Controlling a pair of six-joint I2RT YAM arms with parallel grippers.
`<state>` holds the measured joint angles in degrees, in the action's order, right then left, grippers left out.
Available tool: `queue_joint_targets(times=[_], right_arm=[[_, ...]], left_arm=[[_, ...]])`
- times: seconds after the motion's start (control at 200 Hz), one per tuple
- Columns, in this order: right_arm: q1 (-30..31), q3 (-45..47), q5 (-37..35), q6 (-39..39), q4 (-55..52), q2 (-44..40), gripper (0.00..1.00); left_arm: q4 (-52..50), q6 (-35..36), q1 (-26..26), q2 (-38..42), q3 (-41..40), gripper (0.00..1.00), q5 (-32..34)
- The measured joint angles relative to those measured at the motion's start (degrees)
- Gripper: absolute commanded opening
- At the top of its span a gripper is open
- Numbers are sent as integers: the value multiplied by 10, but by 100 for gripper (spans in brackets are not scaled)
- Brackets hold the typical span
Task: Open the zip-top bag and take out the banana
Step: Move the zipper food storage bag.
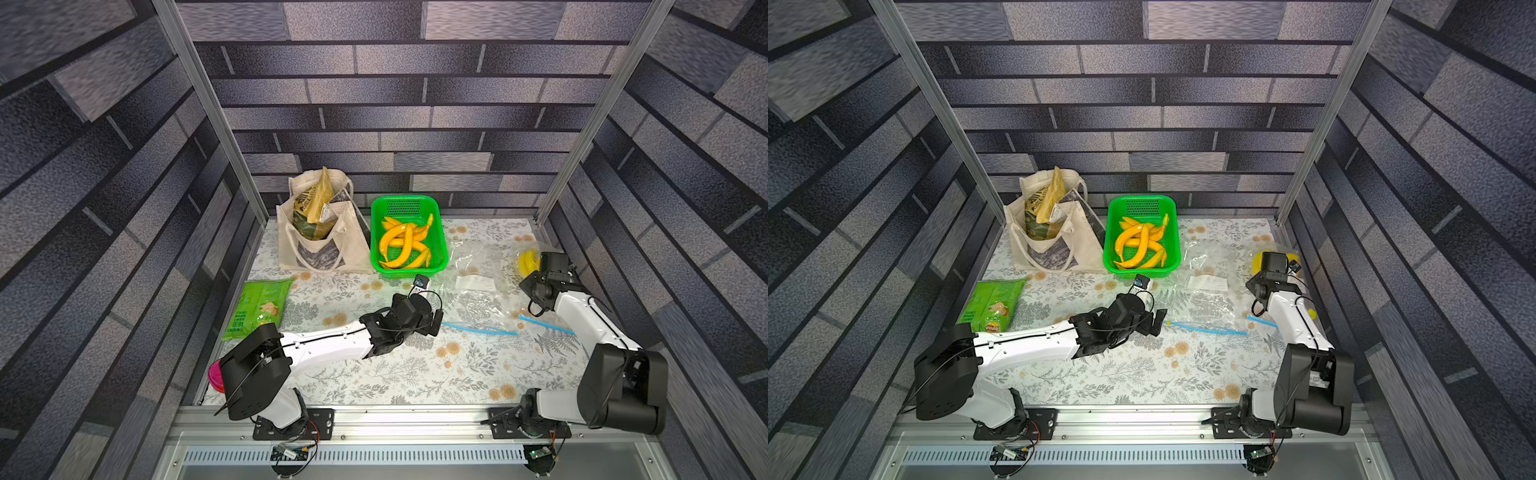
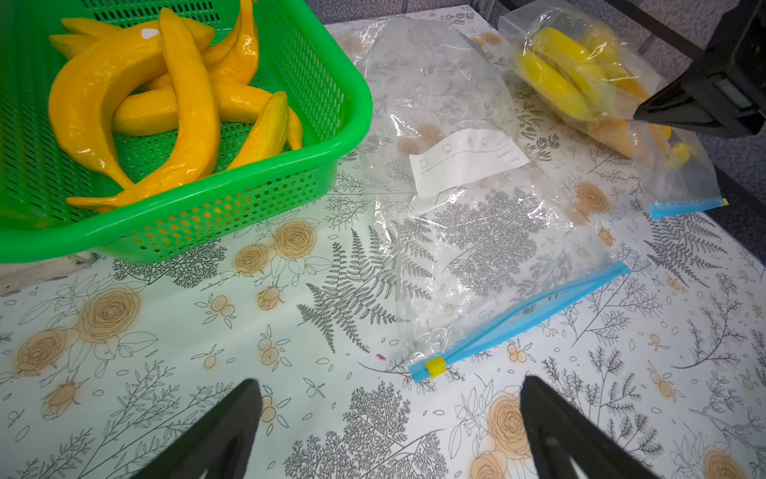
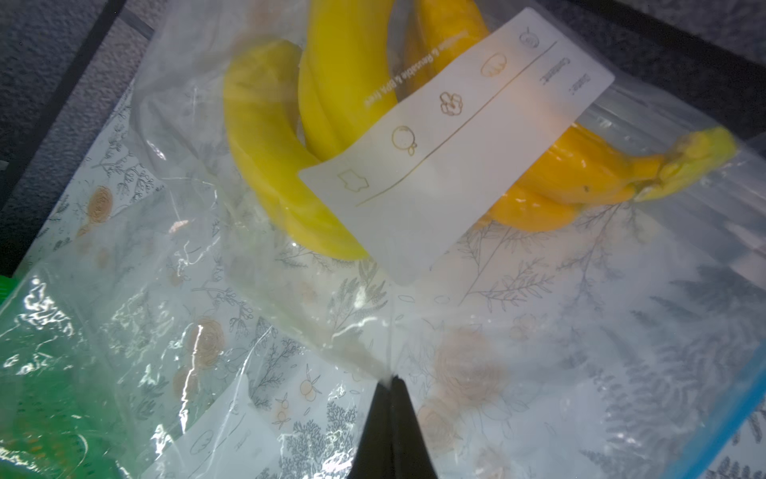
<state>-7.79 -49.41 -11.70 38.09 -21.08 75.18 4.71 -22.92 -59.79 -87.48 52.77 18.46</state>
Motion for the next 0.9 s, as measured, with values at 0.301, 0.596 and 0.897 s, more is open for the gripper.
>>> queue_joint_targets(times=[0.301, 0.596, 0.897], right_arm=[[47, -15, 33, -19, -29, -77, 0], [195, -53, 42, -22, -41, -62, 0], [297, -51, 91, -22, -16, 84, 26]], left_arm=[[-2, 0, 0, 0, 12, 100, 0], [-8, 0, 8, 0, 17, 100, 3], [-9, -3, 40, 0, 15, 100, -3]])
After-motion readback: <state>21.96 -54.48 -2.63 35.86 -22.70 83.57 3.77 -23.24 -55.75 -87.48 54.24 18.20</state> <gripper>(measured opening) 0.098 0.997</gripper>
